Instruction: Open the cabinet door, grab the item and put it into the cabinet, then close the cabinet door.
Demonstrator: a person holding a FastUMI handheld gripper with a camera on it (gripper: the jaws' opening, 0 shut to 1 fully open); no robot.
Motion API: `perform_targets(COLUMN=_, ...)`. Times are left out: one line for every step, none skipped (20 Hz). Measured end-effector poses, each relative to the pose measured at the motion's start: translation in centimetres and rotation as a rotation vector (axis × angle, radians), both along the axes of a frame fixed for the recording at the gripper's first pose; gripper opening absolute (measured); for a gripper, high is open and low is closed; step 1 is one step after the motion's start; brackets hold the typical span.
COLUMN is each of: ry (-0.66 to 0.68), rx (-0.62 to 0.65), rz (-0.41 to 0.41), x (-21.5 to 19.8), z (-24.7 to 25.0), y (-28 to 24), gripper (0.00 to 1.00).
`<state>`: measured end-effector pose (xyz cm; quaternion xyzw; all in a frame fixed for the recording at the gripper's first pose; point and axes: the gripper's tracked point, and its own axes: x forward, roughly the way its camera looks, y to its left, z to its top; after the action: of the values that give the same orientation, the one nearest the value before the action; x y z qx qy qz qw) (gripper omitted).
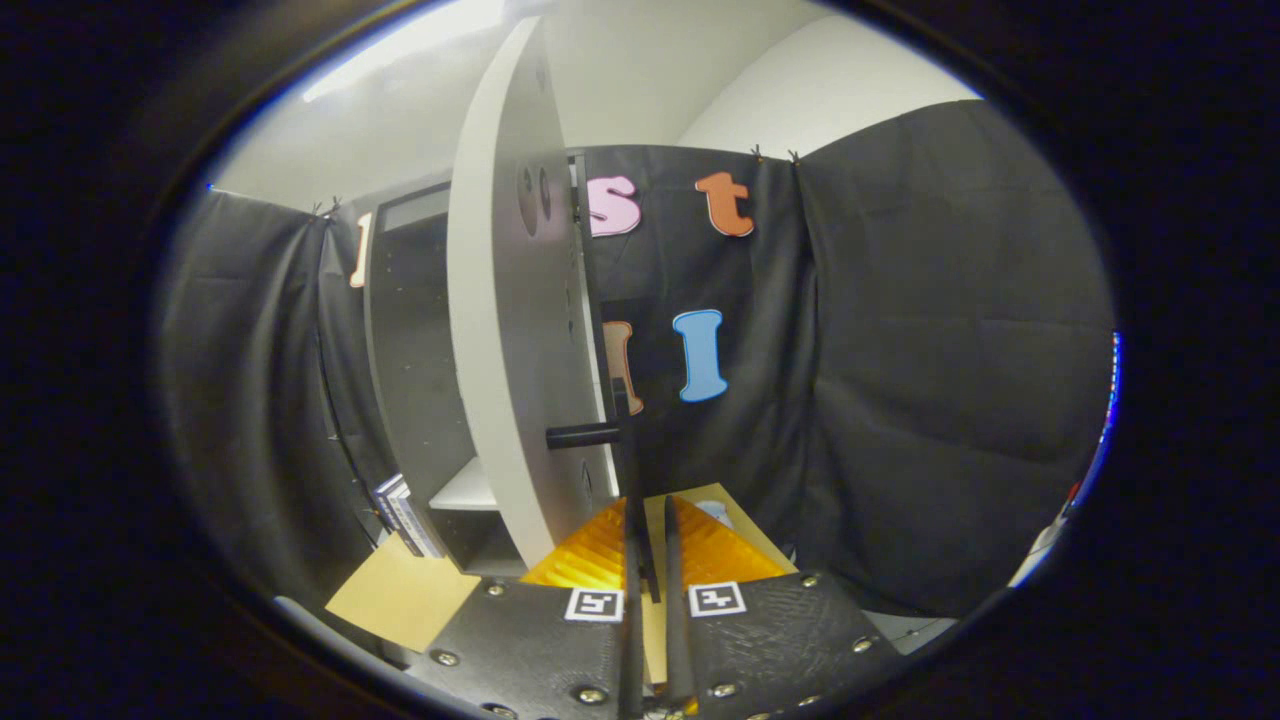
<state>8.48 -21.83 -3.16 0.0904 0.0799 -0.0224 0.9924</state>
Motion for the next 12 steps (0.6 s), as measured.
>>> perform_targets(ry=0.001, rx=0.008, rz=0.009, x=0.1, z=0.0, y=-0.5, gripper=0.1)
perform_targets(ry=-0.002, rx=0.012, rz=0.022, x=0.2, z=0.0, y=-0.8, gripper=0.1)
perform_targets(ry=-0.005, rx=0.019, rz=0.037, x=0.4, z=0.0, y=-1.0, gripper=0.1)
perform_targets(ry=-0.008, rx=0.024, rz=0.053, x=0.4, z=-0.1, y=-1.0, gripper=0.1)
perform_targets(ry=-0.009, rx=0.016, rz=0.059, x=0.6, z=-0.2, y=-1.4, gripper=0.1)
perform_targets(ry=-0.014, rx=0.016, rz=0.078, x=0.7, z=-0.4, y=-1.6, gripper=0.13)
perform_targets(ry=-0.007, rx=0.023, rz=0.086, x=1.2, z=-0.5, y=-2.0, gripper=0.16)
perform_targets(ry=-0.01, rx=0.026, rz=0.091, x=1.0, z=-0.5, y=-1.7, gripper=0.16)
perform_targets(ry=-0.011, rx=0.021, rz=0.096, x=1.1, z=-0.4, y=-1.8, gripper=0.16)
perform_targets(ry=-0.012, rx=0.023, rz=0.1, x=1.0, z=-0.4, y=-1.7, gripper=0.16)
perform_targets(ry=-0.014, rx=0.024, rz=0.103, x=1.1, z=-0.4, y=-1.6, gripper=0.16)
perform_targets(ry=-0.014, rx=0.021, rz=0.105, x=1.2, z=-0.5, y=-1.7, gripper=0.16)
